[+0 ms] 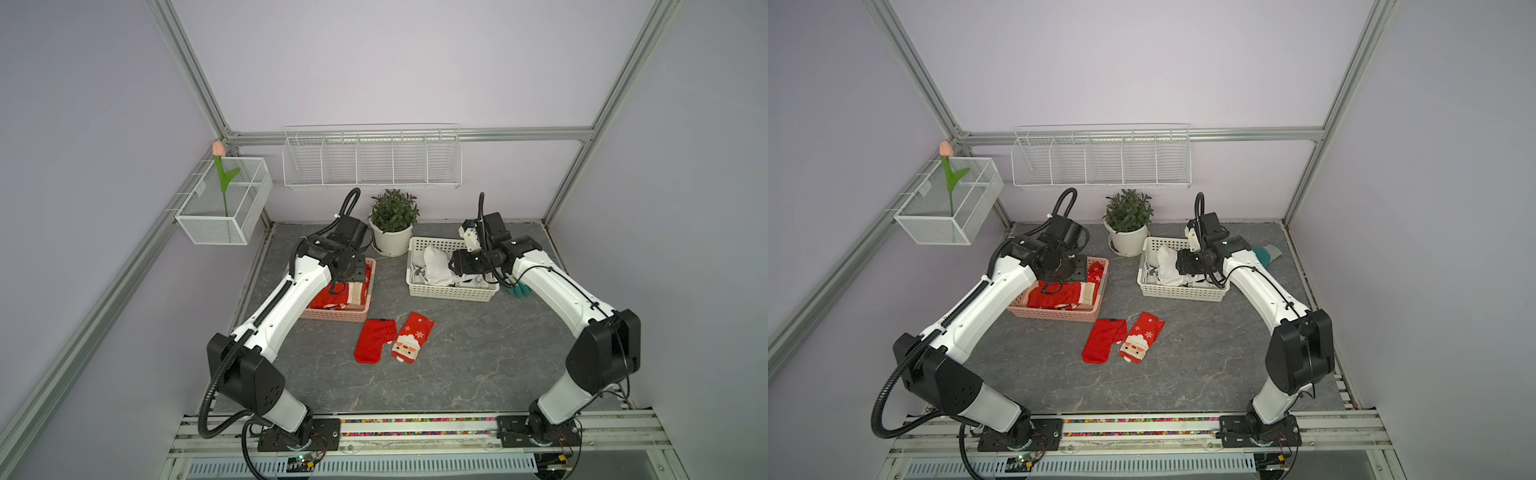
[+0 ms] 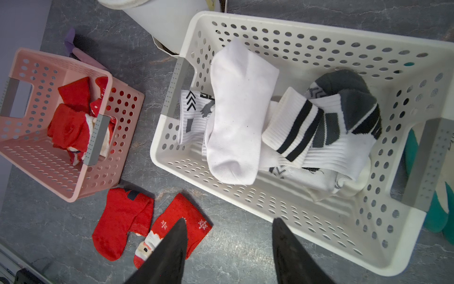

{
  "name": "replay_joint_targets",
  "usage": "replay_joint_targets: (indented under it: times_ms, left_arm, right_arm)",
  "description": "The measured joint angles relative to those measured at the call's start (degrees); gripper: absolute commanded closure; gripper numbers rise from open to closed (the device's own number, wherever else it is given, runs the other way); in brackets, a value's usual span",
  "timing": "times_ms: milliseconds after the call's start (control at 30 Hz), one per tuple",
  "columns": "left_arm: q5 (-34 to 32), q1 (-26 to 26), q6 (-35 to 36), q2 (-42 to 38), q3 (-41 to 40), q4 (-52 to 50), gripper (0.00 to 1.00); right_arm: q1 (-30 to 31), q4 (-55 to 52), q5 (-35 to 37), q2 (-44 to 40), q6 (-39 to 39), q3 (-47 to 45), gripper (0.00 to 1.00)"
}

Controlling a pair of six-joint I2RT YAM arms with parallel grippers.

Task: Sort the socks into the basket by color
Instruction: Place the sock in the bin.

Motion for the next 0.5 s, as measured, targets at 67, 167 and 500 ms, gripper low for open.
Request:
replay_joint_targets:
  times_ms: [67, 167, 500]
  left_arm:
    - [1.33, -1.14, -0.22, -1.49, -1.49, 0.37, 0.41]
    - [2.45, -4.22, -0.83, -2.60, -3.26, 1.07, 0.41]
    - [4.28, -14.01, -3.58, -1.84, -9.99, 4.20, 0.42]
  right_arm:
    - [0.00, -0.04, 0.00, -0.07, 0.00, 0.00, 0.42]
    - [0.00, -0.11, 0.00, -0.07, 0.00, 0.00, 0.42]
    - [0.00, -0.11, 0.02, -0.09, 0.00, -0.11, 0.42]
